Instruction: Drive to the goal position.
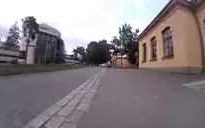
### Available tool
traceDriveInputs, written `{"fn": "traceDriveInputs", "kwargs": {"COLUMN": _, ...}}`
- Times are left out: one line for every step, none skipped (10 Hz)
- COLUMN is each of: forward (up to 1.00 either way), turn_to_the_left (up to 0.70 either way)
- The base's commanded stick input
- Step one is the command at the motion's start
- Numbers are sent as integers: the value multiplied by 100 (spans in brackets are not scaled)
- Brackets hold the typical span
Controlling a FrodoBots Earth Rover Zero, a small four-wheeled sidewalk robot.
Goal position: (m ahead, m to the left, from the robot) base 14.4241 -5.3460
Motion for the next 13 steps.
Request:
{"fn": "traceDriveInputs", "kwargs": {"forward": 45, "turn_to_the_left": 0}}
{"fn": "traceDriveInputs", "kwargs": {"forward": 45, "turn_to_the_left": 0}}
{"fn": "traceDriveInputs", "kwargs": {"forward": 45, "turn_to_the_left": 0}}
{"fn": "traceDriveInputs", "kwargs": {"forward": 45, "turn_to_the_left": 0}}
{"fn": "traceDriveInputs", "kwargs": {"forward": 45, "turn_to_the_left": 0}}
{"fn": "traceDriveInputs", "kwargs": {"forward": 45, "turn_to_the_left": 0}}
{"fn": "traceDriveInputs", "kwargs": {"forward": 45, "turn_to_the_left": 0}}
{"fn": "traceDriveInputs", "kwargs": {"forward": 45, "turn_to_the_left": 0}}
{"fn": "traceDriveInputs", "kwargs": {"forward": 45, "turn_to_the_left": 0}}
{"fn": "traceDriveInputs", "kwargs": {"forward": 45, "turn_to_the_left": 0}}
{"fn": "traceDriveInputs", "kwargs": {"forward": 45, "turn_to_the_left": 0}}
{"fn": "traceDriveInputs", "kwargs": {"forward": 45, "turn_to_the_left": 0}}
{"fn": "traceDriveInputs", "kwargs": {"forward": 45, "turn_to_the_left": 0}}
